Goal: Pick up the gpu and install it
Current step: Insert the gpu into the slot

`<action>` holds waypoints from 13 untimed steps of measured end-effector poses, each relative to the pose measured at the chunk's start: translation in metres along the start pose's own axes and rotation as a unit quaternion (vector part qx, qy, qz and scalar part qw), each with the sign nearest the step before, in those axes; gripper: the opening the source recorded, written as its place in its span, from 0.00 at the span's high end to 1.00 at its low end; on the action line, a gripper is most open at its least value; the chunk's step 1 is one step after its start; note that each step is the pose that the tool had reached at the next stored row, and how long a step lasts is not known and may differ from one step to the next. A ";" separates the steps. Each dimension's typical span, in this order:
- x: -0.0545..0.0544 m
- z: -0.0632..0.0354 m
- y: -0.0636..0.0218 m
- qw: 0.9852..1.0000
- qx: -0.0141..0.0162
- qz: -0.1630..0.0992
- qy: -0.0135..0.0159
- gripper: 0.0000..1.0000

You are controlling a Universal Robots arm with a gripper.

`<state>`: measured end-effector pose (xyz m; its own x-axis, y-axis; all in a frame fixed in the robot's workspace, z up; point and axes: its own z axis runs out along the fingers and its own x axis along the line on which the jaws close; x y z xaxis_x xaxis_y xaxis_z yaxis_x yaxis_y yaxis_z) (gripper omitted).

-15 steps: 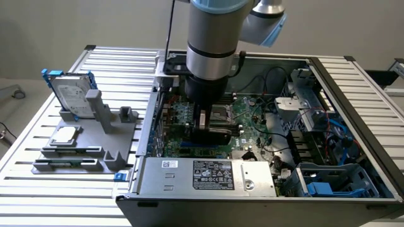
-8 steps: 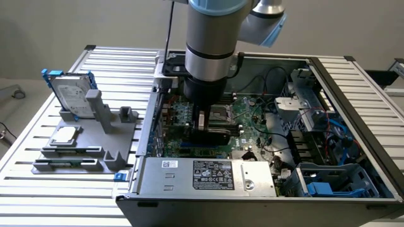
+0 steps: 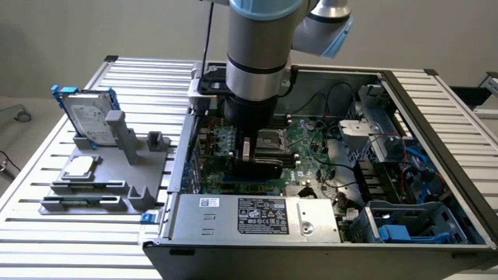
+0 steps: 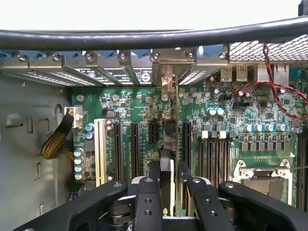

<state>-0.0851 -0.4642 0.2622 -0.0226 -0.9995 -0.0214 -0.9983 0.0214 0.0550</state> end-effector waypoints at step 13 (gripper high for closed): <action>0.000 0.0010 0.0000 1.000 -0.001 -0.002 0.000 0.74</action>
<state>-0.0852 -0.4642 0.2612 -0.0180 -0.9996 -0.0214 -0.9982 0.0167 0.0574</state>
